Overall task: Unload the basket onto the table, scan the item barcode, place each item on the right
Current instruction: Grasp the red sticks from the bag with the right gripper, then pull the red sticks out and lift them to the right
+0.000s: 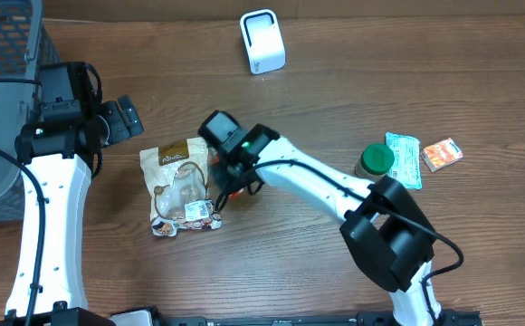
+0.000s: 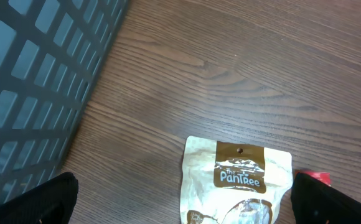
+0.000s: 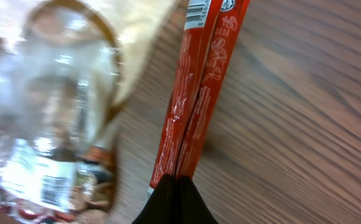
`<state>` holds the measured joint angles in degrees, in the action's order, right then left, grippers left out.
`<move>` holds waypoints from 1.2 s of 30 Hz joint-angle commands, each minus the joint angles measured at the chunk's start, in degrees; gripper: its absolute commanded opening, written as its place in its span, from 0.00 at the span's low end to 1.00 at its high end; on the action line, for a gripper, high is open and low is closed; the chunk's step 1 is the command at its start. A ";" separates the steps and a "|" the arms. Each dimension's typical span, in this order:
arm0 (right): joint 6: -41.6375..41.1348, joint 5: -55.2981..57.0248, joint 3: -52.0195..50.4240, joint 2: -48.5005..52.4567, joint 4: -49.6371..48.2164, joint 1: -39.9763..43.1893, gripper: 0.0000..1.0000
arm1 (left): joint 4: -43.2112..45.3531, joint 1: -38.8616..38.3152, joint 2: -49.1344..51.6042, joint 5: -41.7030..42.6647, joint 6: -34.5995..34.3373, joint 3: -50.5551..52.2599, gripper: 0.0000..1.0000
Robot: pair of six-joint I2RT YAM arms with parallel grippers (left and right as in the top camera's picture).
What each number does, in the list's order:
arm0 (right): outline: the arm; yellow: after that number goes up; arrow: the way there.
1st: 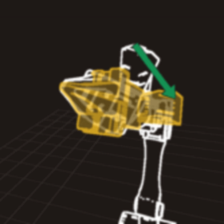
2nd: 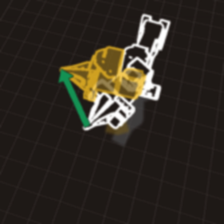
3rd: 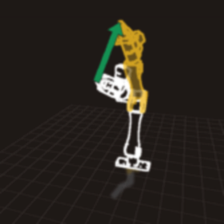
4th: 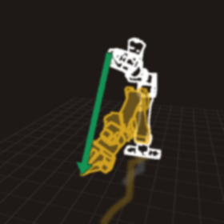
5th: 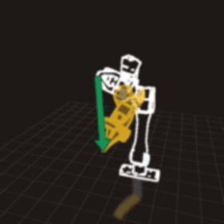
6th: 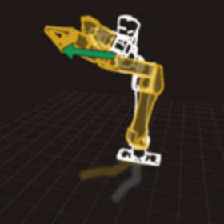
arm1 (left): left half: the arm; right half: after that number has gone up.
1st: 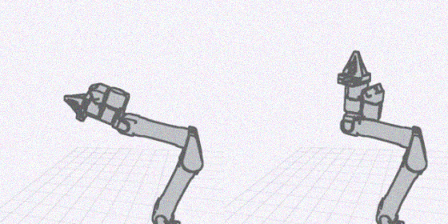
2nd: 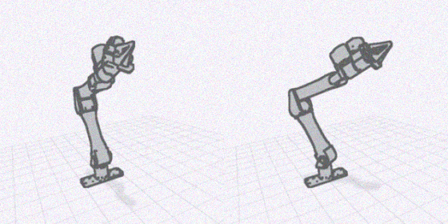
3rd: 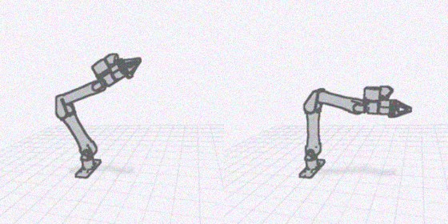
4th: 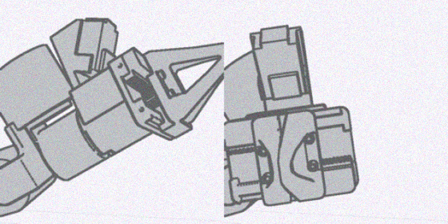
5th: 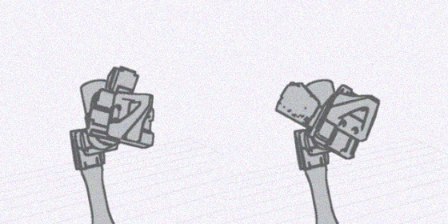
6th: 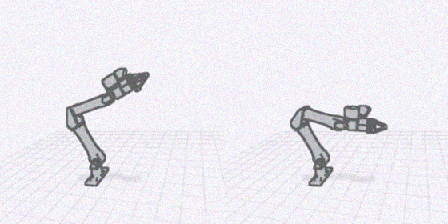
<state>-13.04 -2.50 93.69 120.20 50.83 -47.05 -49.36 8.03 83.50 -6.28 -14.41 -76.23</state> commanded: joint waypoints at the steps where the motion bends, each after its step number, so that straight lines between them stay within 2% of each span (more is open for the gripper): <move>1: 1.68 1.66 -1.57 -1.46 0.55 1.62 0.04 | 0.09 0.20 -0.26 -0.26 0.94 -0.85 1.00; 14: 1.62 2.89 -7.72 -1.51 -3.34 4.81 0.04 | 0.09 0.20 -0.26 -0.26 0.94 -0.85 1.00; 17: 4.07 2.89 -7.72 -2.86 -2.25 4.81 0.04 | 0.09 0.20 -0.26 -0.26 0.94 -0.85 1.00; 20: 6.03 2.89 -7.72 -5.90 -1.53 4.81 0.04 | 0.09 0.20 -0.26 -0.26 0.94 -0.85 1.00; 26: 15.08 0.94 -7.72 -13.92 3.89 4.81 0.04 | 0.09 0.20 -0.26 -0.28 0.94 -0.85 1.00; 30: 14.23 -0.31 -7.72 -18.95 6.27 4.81 0.04 | 0.11 0.20 -0.26 -0.26 0.94 -0.85 1.00; 36: 8.70 -0.57 -7.72 -30.03 9.09 4.81 0.04 | 0.09 0.20 -0.26 -0.26 0.94 -0.85 1.00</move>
<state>-1.91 -2.39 85.89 97.82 59.40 -42.37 -49.36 8.03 83.50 -6.28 -14.41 -76.23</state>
